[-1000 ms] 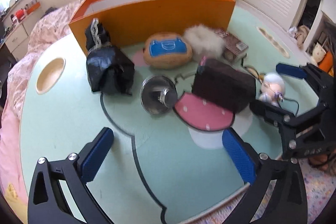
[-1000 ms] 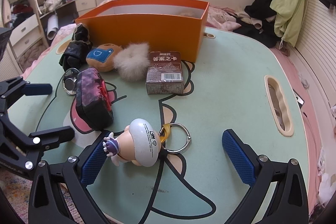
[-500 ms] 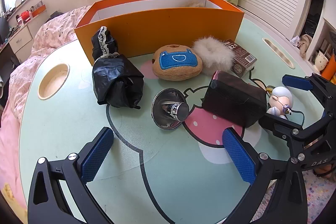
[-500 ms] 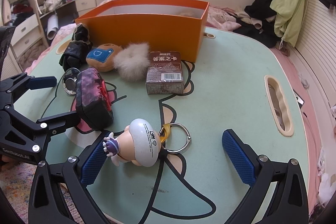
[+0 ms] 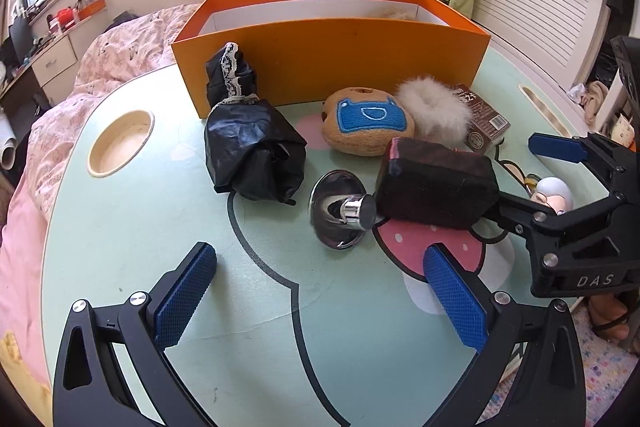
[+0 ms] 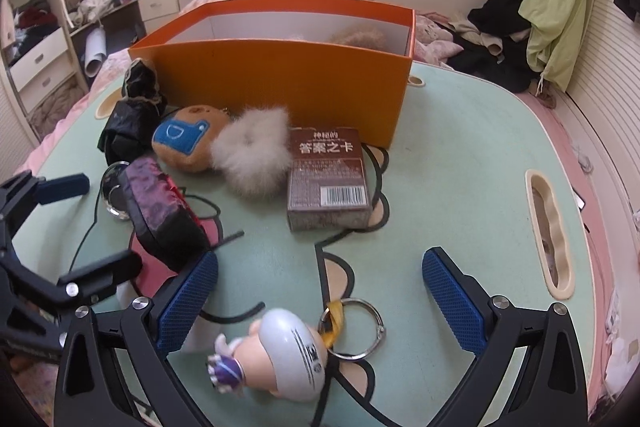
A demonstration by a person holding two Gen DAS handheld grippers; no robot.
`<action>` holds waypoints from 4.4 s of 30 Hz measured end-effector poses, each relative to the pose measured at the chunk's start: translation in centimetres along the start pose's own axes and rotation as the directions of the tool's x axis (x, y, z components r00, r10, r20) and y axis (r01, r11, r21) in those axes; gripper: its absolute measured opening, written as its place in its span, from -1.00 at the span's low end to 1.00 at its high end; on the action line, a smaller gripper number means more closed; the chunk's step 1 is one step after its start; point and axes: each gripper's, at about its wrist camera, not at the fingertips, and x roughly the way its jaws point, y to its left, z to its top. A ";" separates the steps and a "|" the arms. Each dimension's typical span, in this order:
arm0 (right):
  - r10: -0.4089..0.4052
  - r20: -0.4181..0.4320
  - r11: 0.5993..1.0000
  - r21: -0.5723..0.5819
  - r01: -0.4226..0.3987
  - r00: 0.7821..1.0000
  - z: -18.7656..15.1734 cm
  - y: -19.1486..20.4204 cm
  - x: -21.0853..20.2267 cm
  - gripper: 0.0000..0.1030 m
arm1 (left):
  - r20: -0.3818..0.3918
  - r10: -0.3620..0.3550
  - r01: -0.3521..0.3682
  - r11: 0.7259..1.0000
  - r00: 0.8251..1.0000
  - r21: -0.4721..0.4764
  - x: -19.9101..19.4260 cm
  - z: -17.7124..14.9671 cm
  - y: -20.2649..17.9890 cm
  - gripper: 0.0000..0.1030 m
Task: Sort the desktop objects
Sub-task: 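Reach into the orange box and grasp the clear plastic bag with the right gripper, then lift the plastic bag out and set it beside the figure with the right gripper, then reach into the orange box and grasp the beige fur piece with the left gripper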
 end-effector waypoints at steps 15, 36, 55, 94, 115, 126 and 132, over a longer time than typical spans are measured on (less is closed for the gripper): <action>0.116 0.132 0.992 0.042 -0.122 0.985 11.0 -0.6 -4.3 0.54 | 0.005 -0.004 0.004 1.000 1.000 0.001 0.0 -0.1 0.1 0.99; 0.061 -0.169 0.998 0.028 -0.057 0.984 18.8 1.9 8.4 -0.58 | 0.021 -0.014 0.014 1.000 1.000 0.008 -0.2 -0.4 0.2 1.00; 0.407 -0.145 0.907 0.175 -0.382 0.902 5.9 -1.3 -1.7 -0.46 | 0.019 -0.012 0.012 1.000 1.000 0.008 -0.2 -0.4 0.2 0.99; 0.052 0.091 0.998 0.027 -0.054 0.995 -4.3 -2.6 -4.9 -0.17 | 0.019 -0.011 0.011 1.000 1.000 0.007 -0.2 -0.6 0.4 0.99; -0.006 0.017 1.000 -0.010 0.006 1.000 -4.0 -2.0 -3.7 1.00 | 0.007 -0.010 0.010 1.000 1.000 0.017 -0.5 -1.0 0.6 1.00; -0.005 0.019 1.000 -0.010 0.005 1.000 -3.9 -2.0 -4.3 1.00 | 0.230 -0.039 -0.015 0.974 0.972 0.228 -7.4 7.4 -1.0 0.99; 0.001 0.026 1.000 -0.013 0.000 1.000 -3.7 -1.8 -4.9 1.00 | 0.028 -0.135 0.128 0.976 0.990 0.174 -1.9 17.3 -3.0 0.91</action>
